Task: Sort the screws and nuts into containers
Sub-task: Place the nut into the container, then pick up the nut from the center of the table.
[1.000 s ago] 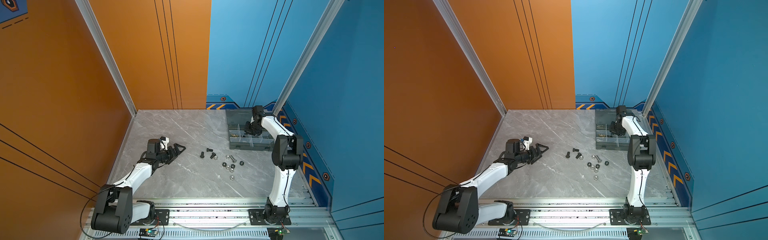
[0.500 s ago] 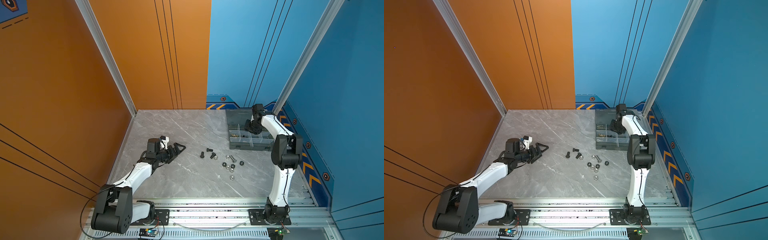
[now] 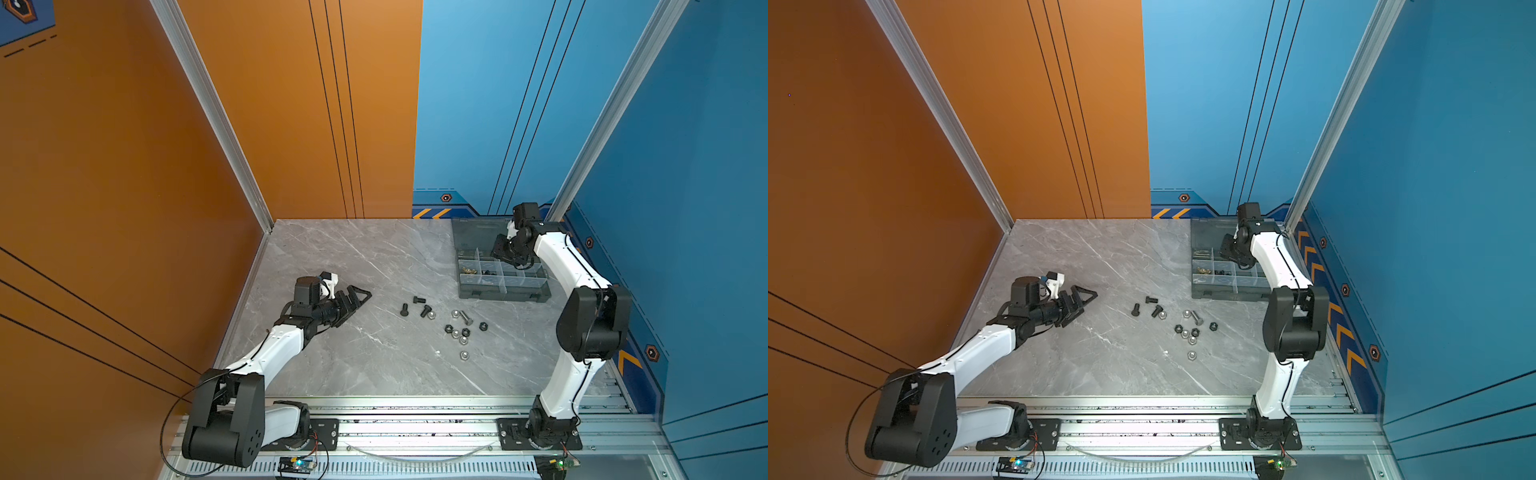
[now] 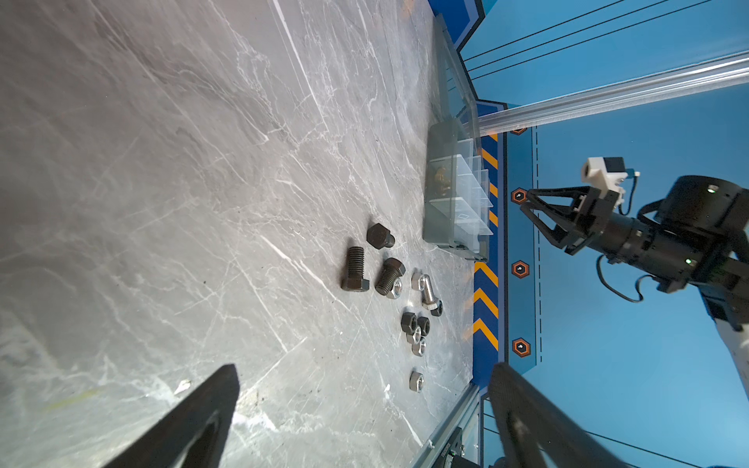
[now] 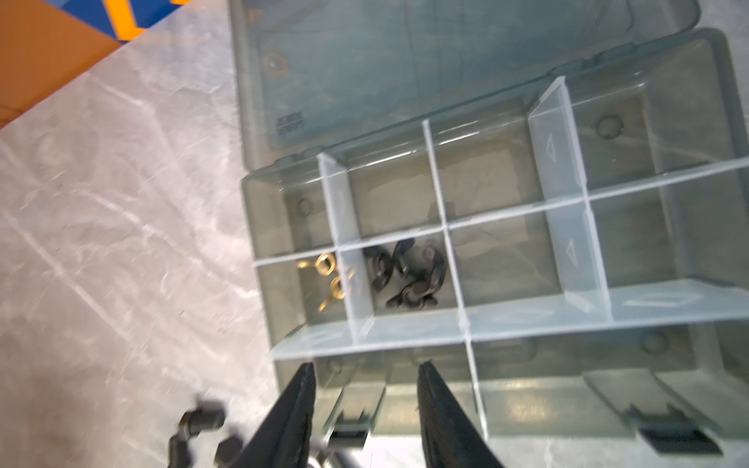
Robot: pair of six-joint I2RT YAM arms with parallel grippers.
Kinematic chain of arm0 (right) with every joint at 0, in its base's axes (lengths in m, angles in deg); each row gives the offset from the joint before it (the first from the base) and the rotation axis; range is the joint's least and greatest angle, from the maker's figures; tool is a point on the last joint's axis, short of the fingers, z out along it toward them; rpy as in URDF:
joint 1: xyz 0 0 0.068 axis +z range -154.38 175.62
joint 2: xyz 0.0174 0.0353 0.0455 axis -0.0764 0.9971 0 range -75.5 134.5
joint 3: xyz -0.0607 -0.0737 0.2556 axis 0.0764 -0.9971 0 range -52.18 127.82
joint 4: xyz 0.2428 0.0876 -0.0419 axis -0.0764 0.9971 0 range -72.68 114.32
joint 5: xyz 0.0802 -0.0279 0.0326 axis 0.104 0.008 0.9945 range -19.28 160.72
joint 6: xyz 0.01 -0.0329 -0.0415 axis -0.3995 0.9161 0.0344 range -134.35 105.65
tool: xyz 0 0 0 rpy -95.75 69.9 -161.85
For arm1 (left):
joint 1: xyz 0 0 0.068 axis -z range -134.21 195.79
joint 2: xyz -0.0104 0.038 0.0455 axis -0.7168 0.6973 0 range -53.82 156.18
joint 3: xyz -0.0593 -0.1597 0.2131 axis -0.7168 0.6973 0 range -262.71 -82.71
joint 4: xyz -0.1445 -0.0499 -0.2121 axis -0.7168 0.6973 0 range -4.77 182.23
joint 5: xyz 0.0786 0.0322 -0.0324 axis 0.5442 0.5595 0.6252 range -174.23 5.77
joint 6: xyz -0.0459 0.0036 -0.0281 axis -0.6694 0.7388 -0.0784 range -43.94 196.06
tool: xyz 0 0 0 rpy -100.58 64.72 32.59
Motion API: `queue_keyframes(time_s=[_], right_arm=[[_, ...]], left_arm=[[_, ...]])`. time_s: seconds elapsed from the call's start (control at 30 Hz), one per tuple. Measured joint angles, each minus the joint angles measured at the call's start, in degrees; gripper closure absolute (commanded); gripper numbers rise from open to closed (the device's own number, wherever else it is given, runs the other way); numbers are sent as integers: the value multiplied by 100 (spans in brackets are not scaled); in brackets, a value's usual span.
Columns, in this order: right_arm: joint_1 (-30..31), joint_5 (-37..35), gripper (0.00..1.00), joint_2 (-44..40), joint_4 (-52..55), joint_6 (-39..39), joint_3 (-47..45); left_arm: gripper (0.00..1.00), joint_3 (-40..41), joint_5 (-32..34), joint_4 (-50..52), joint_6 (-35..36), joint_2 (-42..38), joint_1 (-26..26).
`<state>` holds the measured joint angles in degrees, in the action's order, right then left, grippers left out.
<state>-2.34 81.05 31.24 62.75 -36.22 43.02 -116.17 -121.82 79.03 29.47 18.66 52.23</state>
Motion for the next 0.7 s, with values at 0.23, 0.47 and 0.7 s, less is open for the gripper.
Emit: queue_keyframes(time_s=[0.23,0.47,0.7], right_arm=[[385,162,53,-551,4,4,-846],[855,140,52,-894,50,2,-1530],[1414,-26,50,-1097,48,-74,-2000]], left_arm=[[2,0,0,-4,-2,70,44],[2,-22,2,-4,-2,138,114],[2,-76,4,-7,-24,164,225]])
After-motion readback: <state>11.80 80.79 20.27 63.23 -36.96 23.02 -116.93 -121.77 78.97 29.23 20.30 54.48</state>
